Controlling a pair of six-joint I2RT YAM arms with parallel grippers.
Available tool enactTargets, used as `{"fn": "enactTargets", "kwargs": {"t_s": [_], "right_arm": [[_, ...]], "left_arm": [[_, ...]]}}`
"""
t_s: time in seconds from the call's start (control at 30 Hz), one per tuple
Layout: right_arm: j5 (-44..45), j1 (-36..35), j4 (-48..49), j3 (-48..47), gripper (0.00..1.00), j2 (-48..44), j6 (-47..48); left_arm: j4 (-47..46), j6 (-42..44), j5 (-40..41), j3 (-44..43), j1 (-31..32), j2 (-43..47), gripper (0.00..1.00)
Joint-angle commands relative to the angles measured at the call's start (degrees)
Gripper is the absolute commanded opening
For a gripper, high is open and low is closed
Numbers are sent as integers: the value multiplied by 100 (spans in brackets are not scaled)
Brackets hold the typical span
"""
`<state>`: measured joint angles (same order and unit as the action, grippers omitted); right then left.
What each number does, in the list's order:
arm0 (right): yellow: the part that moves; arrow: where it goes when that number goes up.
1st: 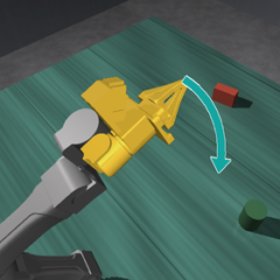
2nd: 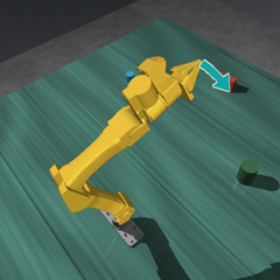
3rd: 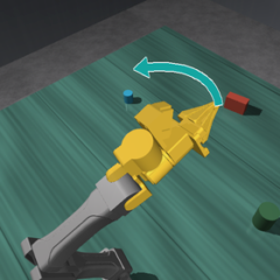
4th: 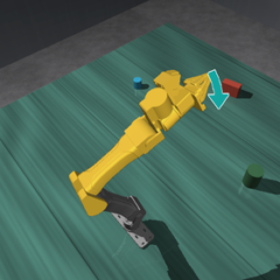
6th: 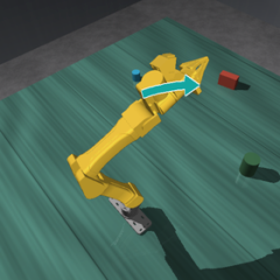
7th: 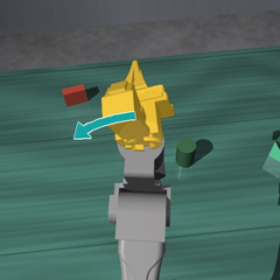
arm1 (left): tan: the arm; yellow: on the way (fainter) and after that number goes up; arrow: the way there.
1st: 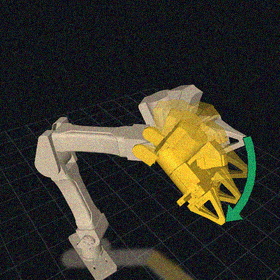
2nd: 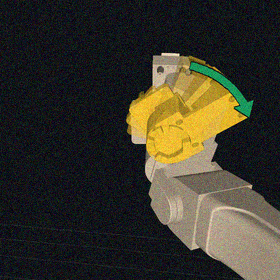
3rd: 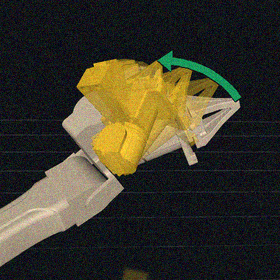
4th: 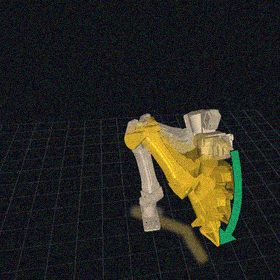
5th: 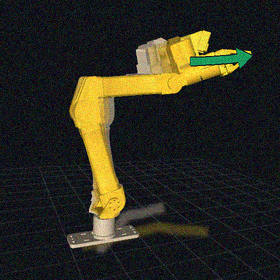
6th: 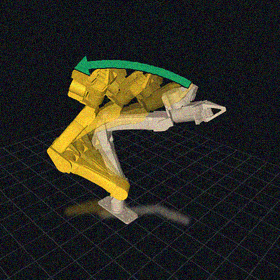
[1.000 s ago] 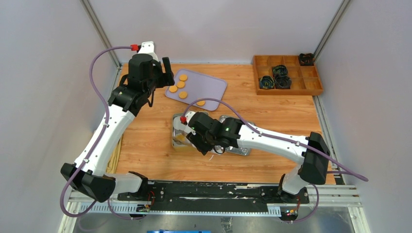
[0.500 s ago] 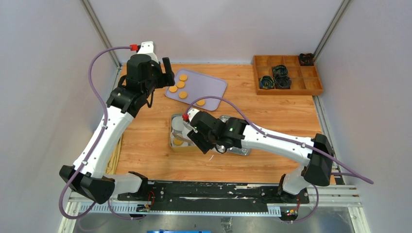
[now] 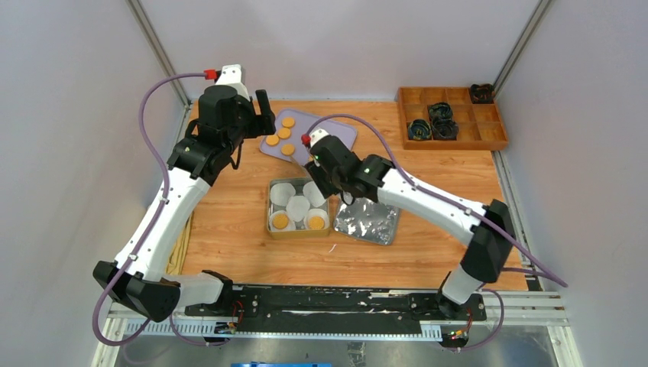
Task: Pack the cookies
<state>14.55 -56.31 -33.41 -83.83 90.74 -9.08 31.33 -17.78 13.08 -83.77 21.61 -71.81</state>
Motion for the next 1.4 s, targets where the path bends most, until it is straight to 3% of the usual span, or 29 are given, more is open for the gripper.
{"fn": "enactTargets", "kwargs": {"t_s": [0.0,0.2,0.43,0.83,1.37], "right_arm": [[-255,414,446,-642,50,847,318],[-413,631,497,-1517,49,2004,495],[-690,951,541,-1958,49,2588,374],[-968,1065,757,-1941,49,2506,263],[-880,1260,713,-2486,49,3136,270]], "left_arm": [[-154,92,75,63,10,61,82],[-108,216,243,71,10,7,82],[-118,282,368,136,10,9,82],[-132,315,383,180,10,-13,82],[-227,283,257,247,10,-65,82]]}}
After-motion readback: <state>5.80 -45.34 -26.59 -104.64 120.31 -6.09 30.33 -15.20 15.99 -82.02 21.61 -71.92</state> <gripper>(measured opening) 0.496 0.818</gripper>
